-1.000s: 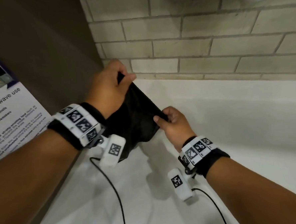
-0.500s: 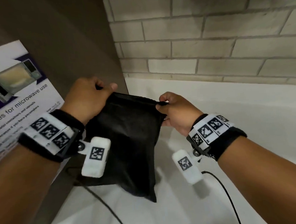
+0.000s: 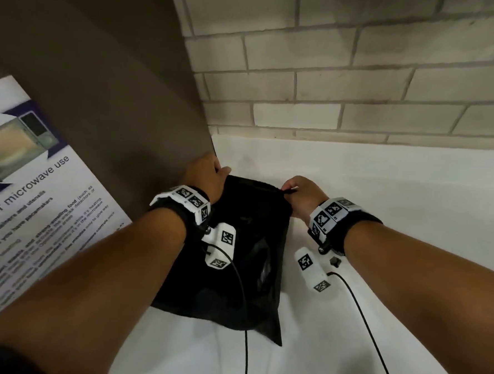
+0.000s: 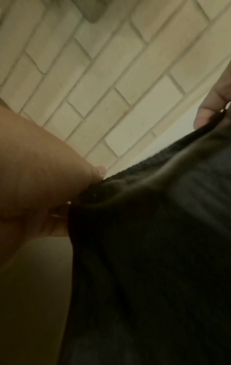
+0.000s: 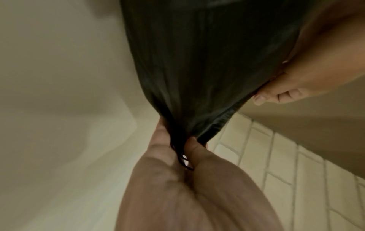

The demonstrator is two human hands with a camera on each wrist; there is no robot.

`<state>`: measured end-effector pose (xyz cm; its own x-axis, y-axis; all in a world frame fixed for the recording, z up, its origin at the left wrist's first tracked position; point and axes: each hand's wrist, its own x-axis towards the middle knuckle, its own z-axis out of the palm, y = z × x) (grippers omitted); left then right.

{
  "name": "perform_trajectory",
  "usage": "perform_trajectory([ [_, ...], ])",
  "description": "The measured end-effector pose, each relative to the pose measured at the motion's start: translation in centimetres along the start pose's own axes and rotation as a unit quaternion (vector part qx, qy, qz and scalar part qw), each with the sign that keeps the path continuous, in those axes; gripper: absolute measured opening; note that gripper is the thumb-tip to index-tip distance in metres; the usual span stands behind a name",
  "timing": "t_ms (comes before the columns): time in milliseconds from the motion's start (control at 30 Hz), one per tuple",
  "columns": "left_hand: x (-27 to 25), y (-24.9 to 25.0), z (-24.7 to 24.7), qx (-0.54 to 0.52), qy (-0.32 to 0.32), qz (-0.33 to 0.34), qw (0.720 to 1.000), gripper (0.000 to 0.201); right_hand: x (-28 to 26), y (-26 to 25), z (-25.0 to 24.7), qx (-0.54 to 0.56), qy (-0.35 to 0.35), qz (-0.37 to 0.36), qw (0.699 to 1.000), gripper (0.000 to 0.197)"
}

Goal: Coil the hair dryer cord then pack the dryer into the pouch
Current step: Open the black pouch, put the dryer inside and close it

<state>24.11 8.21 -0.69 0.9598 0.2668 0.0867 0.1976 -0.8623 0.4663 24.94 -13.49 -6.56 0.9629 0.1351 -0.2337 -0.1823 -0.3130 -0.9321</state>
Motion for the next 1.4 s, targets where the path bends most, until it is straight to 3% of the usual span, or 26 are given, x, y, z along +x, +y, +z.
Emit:
perform_trajectory([
  [100, -1.3, 0.4, 0.6, 0.074, -0.026, -0.009, 0.997, 0.051, 0.0, 0.1, 0.2, 0.02, 0.018, 0.016, 1.0, 0.024],
  [200, -7.9, 1.8, 0.4, 0.109, -0.083, 0.096, 0.986, 0.077, -0.9, -0.1, -0.8, -0.066, 0.022, -0.001, 0.998, 0.064],
  [267, -13.8, 2.3, 0.1, 0.137, -0.155, 0.164, 0.964, 0.093, -2.6, -0.4, -1.4, -0.13, 0.023, -0.062, 0.989, 0.073],
  [367, -18.8, 1.4, 1.3, 0.185, -0.268, 0.161, 0.932, 0.113, -6.3, 0.2, -1.4, -0.203, -0.073, -0.112, 0.97, 0.073],
  [433, -19.1, 0.5, 2.9, 0.195, -0.278, 0.142, 0.93, 0.114, -8.8, 0.8, -1.1, -0.239, -0.126, -0.122, 0.955, 0.074],
  [600, -16.5, -0.7, 5.5, 0.164, -0.213, 0.107, 0.957, 0.1, -12.7, 3.6, -1.8, -0.222, -0.096, -0.133, 0.961, 0.069],
  [767, -11.3, -1.3, 5.9, 0.14, -0.235, 0.096, 0.957, 0.098, -16.1, 6.9, -4.8, -0.181, -0.073, -0.126, 0.973, 0.059],
  [867, -7.8, -1.3, 6.4, 0.138, -0.246, 0.08, 0.956, 0.098, -17.1, 8.6, -6.4, -0.156, -0.032, -0.131, 0.979, 0.063],
  [1067, -1.9, -0.3, 7.1, 0.15, -0.214, 0.055, 0.964, 0.096, -19.1, 10.2, -8.1, -0.131, 0.003, -0.117, 0.984, 0.061],
  [1267, 2.1, -0.2, 7.4, 0.139, -0.227, 0.066, 0.962, 0.098, -20.8, 12.8, -9.1, -0.135, 0.015, -0.132, 0.982, 0.056],
  [1400, 2.7, -0.1, 7.5, 0.141, -0.237, 0.073, 0.959, 0.099, -21.7, 13.1, -10.5, -0.06, -0.034, -0.072, 0.995, 0.043],
])
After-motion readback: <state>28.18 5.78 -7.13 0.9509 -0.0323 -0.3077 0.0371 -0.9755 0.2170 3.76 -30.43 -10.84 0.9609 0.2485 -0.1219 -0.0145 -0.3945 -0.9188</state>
